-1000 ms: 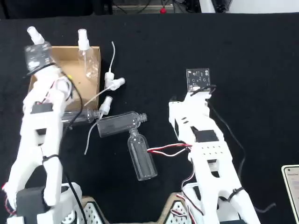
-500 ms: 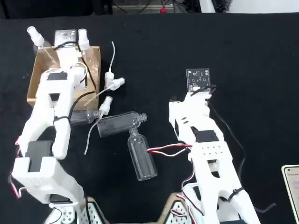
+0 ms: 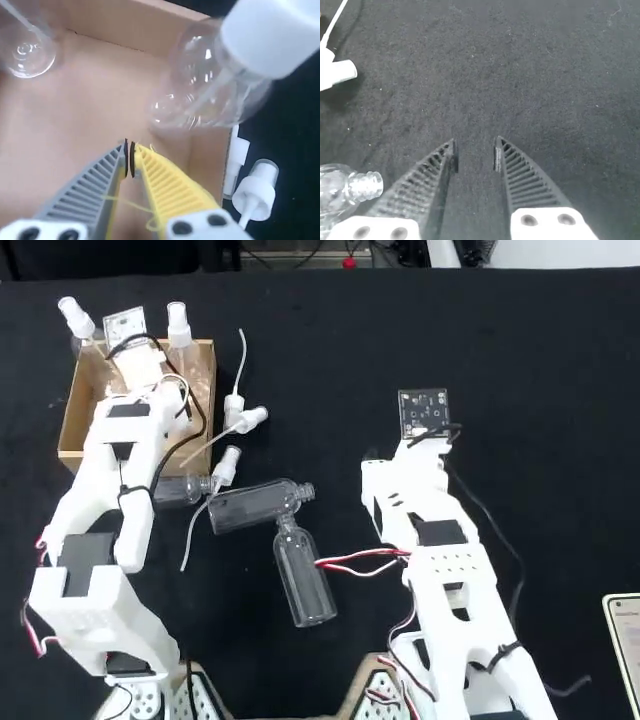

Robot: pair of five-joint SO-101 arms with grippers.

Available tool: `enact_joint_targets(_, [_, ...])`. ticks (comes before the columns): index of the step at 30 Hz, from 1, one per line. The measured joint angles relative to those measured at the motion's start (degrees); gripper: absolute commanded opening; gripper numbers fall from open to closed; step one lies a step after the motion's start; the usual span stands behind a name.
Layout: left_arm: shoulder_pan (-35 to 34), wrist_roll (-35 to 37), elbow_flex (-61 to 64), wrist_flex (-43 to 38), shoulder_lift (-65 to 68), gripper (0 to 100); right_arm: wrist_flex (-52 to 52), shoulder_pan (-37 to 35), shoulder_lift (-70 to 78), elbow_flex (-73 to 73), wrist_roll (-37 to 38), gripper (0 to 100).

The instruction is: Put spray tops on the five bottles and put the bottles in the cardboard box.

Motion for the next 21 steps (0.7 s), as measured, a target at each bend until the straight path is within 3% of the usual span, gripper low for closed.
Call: enact_joint_targets(21, [0.0, -0.44, 0.09, -1.05, 0.53, 3, 0.0, 0.0, 0.0, 0.0, 0.0, 11.4])
